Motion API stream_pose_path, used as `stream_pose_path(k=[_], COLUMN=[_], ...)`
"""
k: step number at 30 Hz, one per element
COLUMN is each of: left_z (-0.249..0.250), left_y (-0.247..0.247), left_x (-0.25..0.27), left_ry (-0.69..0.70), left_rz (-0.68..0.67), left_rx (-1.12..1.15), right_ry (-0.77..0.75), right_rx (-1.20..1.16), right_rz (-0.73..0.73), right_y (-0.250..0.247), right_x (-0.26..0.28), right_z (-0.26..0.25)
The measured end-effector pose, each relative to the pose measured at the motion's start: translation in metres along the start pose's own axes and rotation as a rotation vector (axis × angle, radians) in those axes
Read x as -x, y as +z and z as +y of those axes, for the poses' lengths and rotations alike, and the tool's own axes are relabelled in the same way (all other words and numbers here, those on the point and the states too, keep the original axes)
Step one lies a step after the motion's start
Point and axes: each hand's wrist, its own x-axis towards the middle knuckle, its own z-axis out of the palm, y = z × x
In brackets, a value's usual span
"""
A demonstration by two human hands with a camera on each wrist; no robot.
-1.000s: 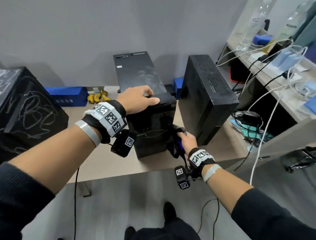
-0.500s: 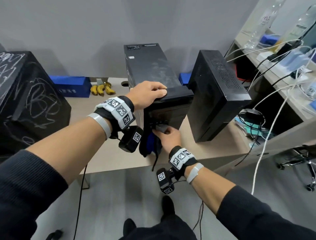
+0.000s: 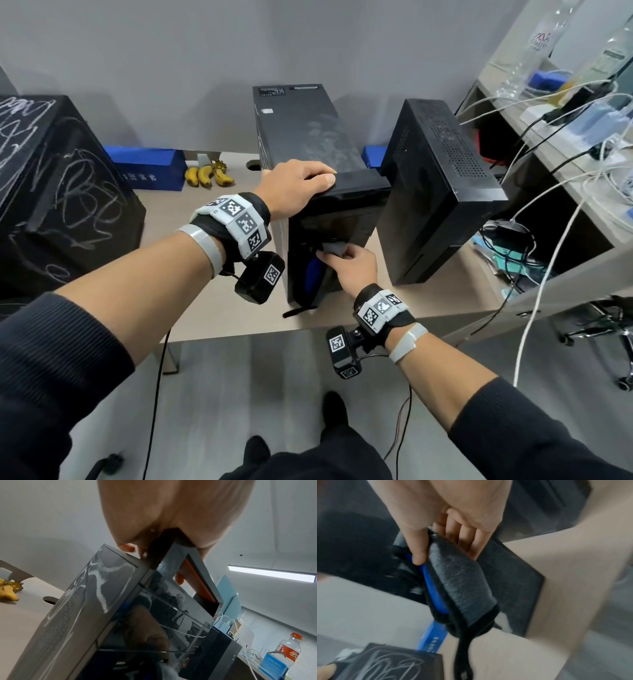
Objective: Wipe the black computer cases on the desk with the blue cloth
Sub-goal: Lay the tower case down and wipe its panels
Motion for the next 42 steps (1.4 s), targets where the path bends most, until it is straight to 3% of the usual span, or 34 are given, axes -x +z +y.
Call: stream_pose_path(k=[4,8,13,18,24,31,33,38,40,42], left_z=[0.000,0.002,0.000,0.001,-0.002,-0.007,-0.006,-0.008,-0.011,-0.013], left_y=[0.001,0.000,0.002,0.004,0.007,0.013,0.013,0.013,0.013,0.013], left_x=[0.000,0.002,0.002,0.002,0.002,-0.001,-0.001,-0.001,-0.001,-0.001], left_ry=[-0.018,-0.012,-0.017,-0.018,-0.015,0.011,0.013,0.018,0.015,0.012], left_rz=[0.002,0.009,0.024,0.050,0.072,0.132,0.132,0.144,0.145,0.153], left_rx=[-0.039,-0.066,-0.095,-0.089,-0.068,-0.086,-0.079,-0.077,-0.070,-0.068], right_ry=[0.011,0.002,-0.025,-0.087,0.100,0.338,0.339,0.320,0.289,0.293], right_rx=[-0.109,-0.074,-0.208,-0.214,-0.016,0.263,0.196,-0.222,-0.197,0.012], right_rz=[0.003,-0.003,0.157,0.032,-0.097,-0.143,-0.136,-0.122,-0.098,-0.105], right_y=[0.009,-0.001,-0.031,-0.002,0.036,0.024,0.025,0.061,0.066,0.057], right_x=[0.011,0.006,-0.006,0.007,-0.001,-0.021,-0.020,-0.003,-0.006,-0.015], right_z=[-0.007,-0.006,-0.009,-0.017,0.049,0.101,0.096,0.076,0.085,0.100])
